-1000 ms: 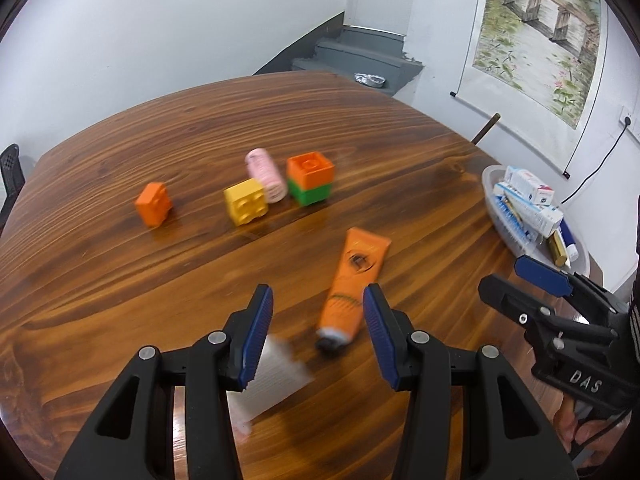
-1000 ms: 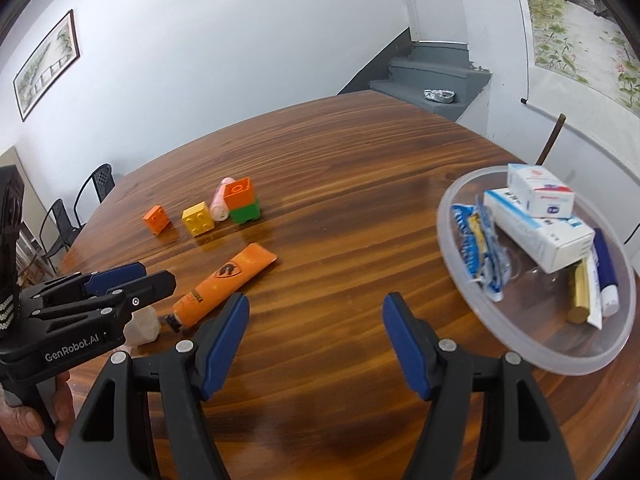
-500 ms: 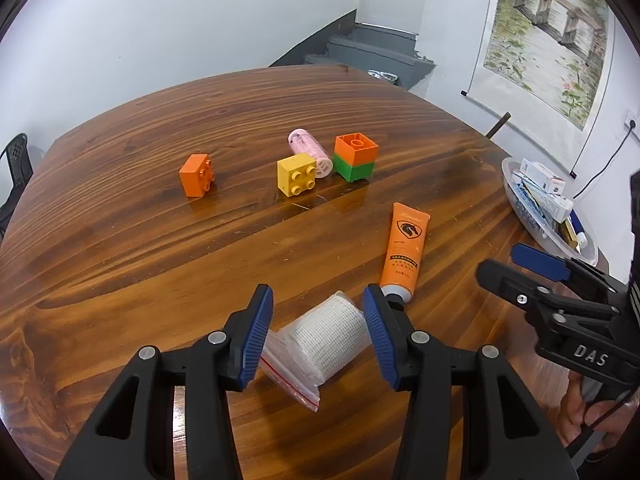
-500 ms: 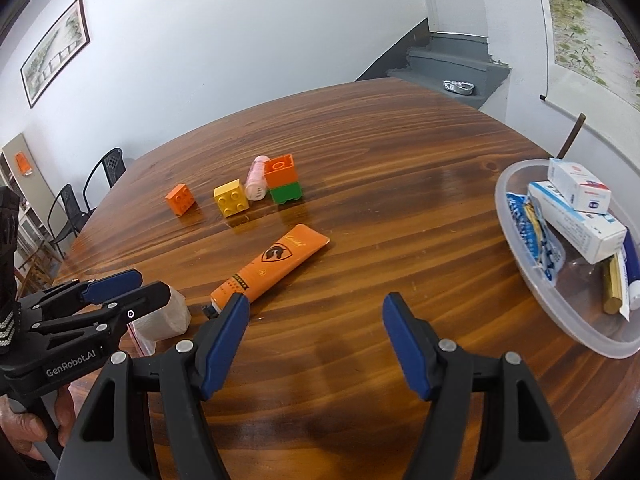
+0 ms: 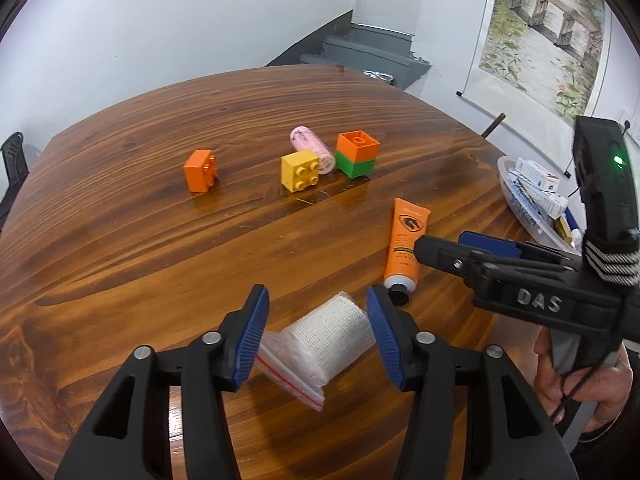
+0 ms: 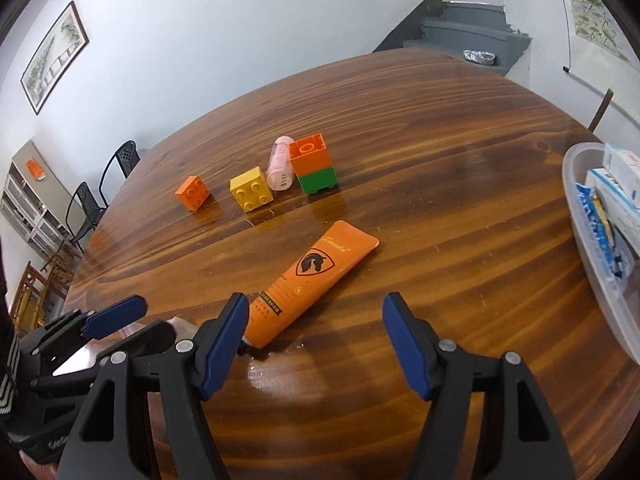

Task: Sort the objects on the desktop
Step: 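Grasp the bandage roll with the left gripper while the right grasps the orange tube, then lift and carry the bandage roll and orange tube over the clear bowl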

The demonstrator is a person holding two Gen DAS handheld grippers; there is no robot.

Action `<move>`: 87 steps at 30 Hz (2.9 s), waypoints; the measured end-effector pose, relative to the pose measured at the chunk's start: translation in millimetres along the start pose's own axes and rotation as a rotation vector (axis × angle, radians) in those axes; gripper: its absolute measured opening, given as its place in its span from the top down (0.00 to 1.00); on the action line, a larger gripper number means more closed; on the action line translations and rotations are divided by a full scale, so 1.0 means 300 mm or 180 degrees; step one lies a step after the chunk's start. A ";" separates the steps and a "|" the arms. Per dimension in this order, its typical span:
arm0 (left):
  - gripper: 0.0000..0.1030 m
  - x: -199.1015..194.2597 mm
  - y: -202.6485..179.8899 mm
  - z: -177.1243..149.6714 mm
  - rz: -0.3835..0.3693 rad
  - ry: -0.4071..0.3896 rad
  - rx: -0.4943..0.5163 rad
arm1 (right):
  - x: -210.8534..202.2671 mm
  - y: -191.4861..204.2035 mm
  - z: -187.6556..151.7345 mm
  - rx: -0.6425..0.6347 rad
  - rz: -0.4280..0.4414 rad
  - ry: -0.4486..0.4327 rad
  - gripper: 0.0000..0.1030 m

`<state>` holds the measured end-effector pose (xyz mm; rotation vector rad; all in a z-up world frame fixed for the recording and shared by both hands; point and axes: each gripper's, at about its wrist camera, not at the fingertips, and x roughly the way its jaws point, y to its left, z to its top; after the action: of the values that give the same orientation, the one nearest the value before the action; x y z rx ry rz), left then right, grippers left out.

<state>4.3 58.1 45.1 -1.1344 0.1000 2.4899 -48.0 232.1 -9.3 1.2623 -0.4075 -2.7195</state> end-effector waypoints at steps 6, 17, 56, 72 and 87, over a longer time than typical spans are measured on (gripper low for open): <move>0.43 -0.022 0.026 0.000 -0.0007 -0.0026 -0.0010 | 0.053 0.026 0.020 -0.0022 0.0007 0.0089 0.29; 0.36 0.005 0.019 -0.020 -0.0223 0.0083 0.0199 | 0.092 0.068 0.026 -0.0338 -0.0203 0.0098 0.29; 0.52 0.029 -0.042 -0.054 -0.0073 0.0085 0.0288 | 0.087 0.070 0.010 -0.0755 -0.0084 0.0119 0.70; 0.52 0.046 -0.129 -0.031 -0.0118 -0.0004 0.0131 | -0.041 -0.051 -0.024 -0.0343 -0.0055 -0.0147 0.70; 0.52 0.106 -0.315 0.026 -0.0215 -0.0015 0.0225 | -0.180 -0.205 -0.040 -0.0058 -0.0005 -0.0433 0.70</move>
<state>16.5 156.9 36.2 -1.0849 0.1448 2.4102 -3.4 300.2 4.8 1.0772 -0.3941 -2.8132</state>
